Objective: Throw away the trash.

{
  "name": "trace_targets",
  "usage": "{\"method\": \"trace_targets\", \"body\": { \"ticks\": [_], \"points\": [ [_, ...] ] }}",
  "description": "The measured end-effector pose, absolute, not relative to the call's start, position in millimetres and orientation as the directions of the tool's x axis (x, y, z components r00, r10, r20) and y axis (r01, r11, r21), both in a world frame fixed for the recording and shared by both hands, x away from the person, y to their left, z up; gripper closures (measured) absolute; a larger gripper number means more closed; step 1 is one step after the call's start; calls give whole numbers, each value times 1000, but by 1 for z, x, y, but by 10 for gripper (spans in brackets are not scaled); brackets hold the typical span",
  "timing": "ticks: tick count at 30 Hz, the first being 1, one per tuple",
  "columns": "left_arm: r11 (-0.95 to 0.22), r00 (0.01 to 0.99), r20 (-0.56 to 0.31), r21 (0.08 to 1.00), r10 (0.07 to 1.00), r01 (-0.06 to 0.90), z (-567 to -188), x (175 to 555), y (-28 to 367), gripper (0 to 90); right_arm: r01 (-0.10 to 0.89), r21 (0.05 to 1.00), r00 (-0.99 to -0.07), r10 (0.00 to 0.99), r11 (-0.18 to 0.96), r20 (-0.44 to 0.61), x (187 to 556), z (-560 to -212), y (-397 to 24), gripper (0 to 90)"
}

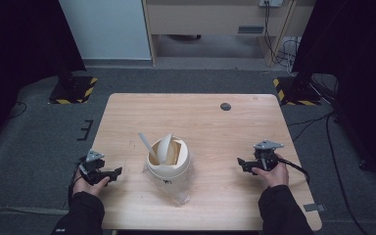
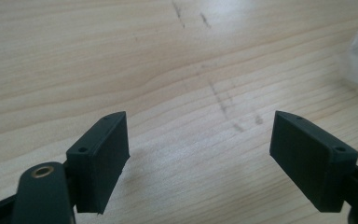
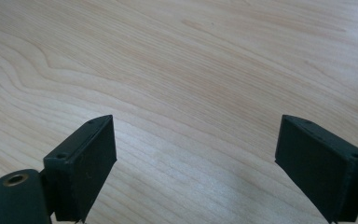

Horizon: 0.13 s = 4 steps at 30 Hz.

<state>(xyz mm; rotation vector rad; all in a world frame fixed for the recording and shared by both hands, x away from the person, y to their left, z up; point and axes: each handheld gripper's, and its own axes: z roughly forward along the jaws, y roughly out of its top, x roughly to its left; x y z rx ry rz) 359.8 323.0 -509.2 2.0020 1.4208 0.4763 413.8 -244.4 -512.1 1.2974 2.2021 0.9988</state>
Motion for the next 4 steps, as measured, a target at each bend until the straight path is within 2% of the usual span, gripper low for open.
{"method": "trace_targets", "body": {
  "ticks": [4],
  "points": [
    [-244,365,-55,652,929,718,-514,362,320,181,599,735,-486,874,318,18,415,-515,-246,113]
  ]
}}
